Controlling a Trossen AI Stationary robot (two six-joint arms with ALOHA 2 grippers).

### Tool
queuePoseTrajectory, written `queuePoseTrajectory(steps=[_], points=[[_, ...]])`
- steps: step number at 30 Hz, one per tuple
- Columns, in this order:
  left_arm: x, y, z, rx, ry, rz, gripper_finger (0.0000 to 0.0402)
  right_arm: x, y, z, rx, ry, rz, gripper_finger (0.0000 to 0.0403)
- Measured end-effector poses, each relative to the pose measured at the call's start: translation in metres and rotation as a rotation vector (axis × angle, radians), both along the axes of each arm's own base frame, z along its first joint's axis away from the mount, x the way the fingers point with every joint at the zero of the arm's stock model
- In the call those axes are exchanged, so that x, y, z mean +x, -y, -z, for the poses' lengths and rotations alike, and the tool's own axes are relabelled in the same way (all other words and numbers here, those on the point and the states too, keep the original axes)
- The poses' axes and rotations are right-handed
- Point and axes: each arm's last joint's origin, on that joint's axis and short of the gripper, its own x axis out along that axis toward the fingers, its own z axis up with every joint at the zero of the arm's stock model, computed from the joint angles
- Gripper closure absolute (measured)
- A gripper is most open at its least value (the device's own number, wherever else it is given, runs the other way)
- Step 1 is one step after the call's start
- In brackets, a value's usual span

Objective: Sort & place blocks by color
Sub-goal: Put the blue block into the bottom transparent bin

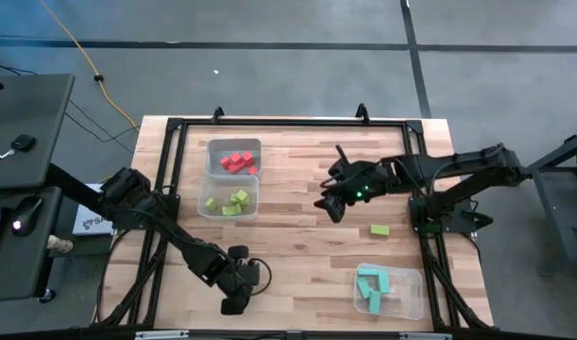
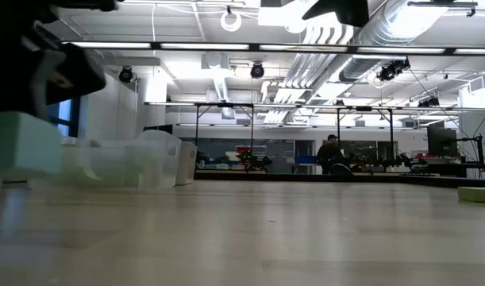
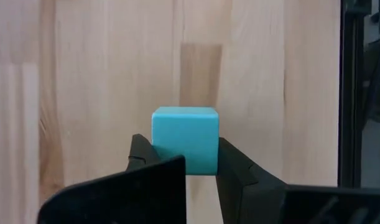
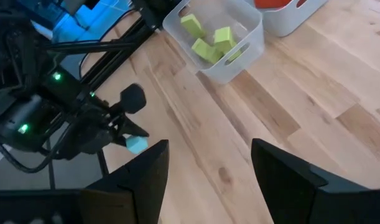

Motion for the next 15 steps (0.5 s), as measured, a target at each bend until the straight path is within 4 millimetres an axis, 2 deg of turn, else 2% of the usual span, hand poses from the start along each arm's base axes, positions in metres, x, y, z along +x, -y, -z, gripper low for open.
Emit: queuePoseTrajectory(steps=[15], points=[[0.026,-0.012,-0.025,0.007,0.091,0.08,0.0394,-0.013,-0.054,0.0,0.005,0.02,-0.018,0.0185]])
